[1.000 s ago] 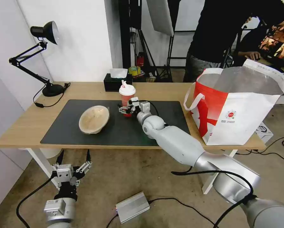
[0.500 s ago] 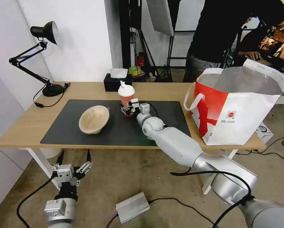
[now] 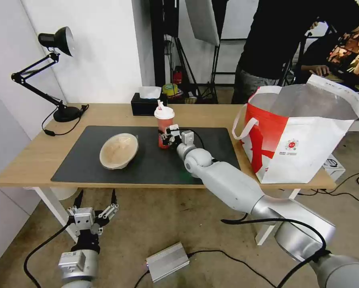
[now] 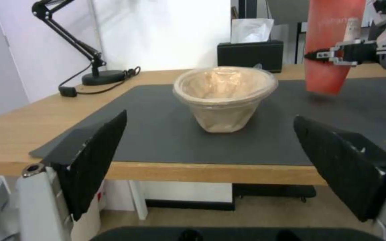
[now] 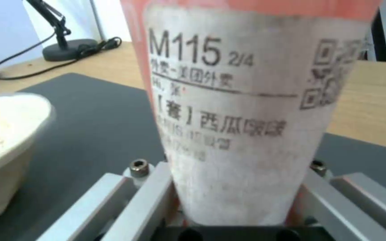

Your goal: Pick up the trash from the table and place it into the takeout bag.

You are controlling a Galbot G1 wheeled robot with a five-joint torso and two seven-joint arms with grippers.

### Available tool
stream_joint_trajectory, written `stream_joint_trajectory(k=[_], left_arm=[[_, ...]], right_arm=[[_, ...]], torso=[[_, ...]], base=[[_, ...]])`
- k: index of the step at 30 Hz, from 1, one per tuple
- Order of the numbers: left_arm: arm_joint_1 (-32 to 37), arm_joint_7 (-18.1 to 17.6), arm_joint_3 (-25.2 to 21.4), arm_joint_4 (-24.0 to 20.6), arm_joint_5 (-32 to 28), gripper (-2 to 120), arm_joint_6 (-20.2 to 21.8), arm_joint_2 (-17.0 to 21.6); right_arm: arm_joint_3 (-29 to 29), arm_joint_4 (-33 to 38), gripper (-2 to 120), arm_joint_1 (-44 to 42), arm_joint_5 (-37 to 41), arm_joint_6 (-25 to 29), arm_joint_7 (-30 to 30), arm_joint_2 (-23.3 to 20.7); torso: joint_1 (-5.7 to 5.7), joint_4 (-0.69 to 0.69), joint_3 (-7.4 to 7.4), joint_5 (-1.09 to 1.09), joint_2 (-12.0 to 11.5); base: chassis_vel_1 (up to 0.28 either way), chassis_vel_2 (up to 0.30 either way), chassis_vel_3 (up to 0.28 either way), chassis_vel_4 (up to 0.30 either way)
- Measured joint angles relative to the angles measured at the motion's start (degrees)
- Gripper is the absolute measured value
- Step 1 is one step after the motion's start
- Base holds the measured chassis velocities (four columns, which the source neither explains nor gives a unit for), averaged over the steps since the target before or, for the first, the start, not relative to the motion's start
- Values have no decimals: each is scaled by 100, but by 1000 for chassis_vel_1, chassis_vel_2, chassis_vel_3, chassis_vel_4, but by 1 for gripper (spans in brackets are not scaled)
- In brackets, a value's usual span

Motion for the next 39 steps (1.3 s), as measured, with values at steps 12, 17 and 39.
stream_joint_trajectory(k=[12,17,39], left_arm=[[-1,0,-20,9,-4,100,-5,5],[0,0,-38,-13,-15,100,-7,19],[53,-1,-11,-149,-12,100,10,45]], right_arm=[[10,168,9,1,22,0,29,-89],[14,342,9,1,59,3,114,-152],[-118,2625,8,821,473,-498,480,-1371]], torso=[[0,0,0,0,0],[0,0,0,0,0],[0,0,0,0,1]], base=[[0,0,0,0],[0,0,0,0],[0,0,0,0]])
